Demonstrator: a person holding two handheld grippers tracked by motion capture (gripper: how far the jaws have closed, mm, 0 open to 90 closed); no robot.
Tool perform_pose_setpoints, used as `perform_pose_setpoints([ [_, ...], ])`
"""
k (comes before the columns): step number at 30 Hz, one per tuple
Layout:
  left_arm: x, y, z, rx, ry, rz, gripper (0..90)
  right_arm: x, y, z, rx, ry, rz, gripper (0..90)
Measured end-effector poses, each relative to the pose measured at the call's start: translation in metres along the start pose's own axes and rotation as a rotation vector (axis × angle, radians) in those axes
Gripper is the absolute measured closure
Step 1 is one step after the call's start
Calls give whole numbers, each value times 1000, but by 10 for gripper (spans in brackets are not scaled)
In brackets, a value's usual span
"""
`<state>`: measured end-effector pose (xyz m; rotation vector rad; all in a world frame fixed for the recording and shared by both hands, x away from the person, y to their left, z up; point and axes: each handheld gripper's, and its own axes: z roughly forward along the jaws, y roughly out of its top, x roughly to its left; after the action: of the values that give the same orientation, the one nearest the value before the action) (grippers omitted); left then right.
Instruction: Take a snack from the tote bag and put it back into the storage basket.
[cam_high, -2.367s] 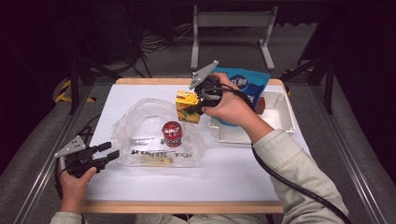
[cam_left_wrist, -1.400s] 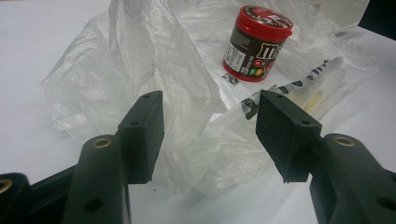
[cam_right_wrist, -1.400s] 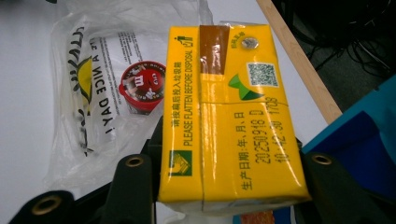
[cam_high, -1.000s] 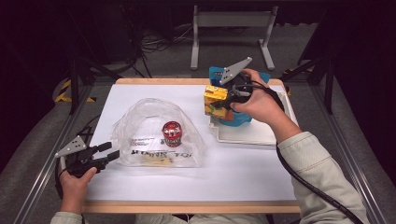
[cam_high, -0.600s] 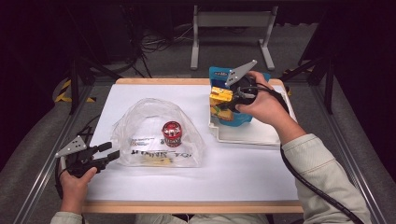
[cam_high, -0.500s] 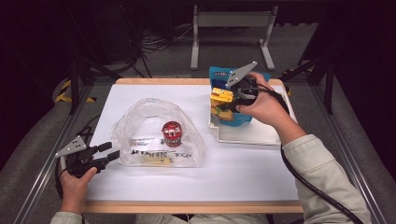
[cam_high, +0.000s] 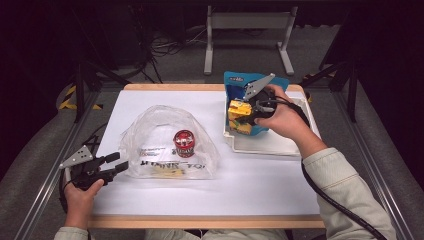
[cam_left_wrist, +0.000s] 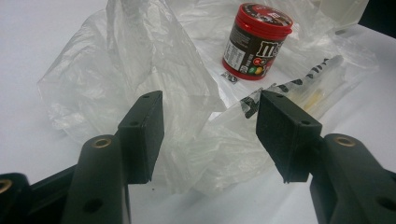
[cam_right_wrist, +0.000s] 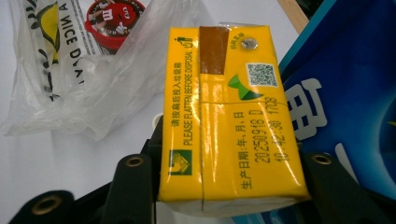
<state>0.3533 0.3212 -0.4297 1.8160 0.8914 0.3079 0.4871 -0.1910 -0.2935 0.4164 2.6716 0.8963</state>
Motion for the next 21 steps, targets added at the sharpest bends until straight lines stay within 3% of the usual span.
perform_pose_setpoints([
  [21,0,0,0,4,3,-1,424,-1,-25,25,31,21,22,554],
])
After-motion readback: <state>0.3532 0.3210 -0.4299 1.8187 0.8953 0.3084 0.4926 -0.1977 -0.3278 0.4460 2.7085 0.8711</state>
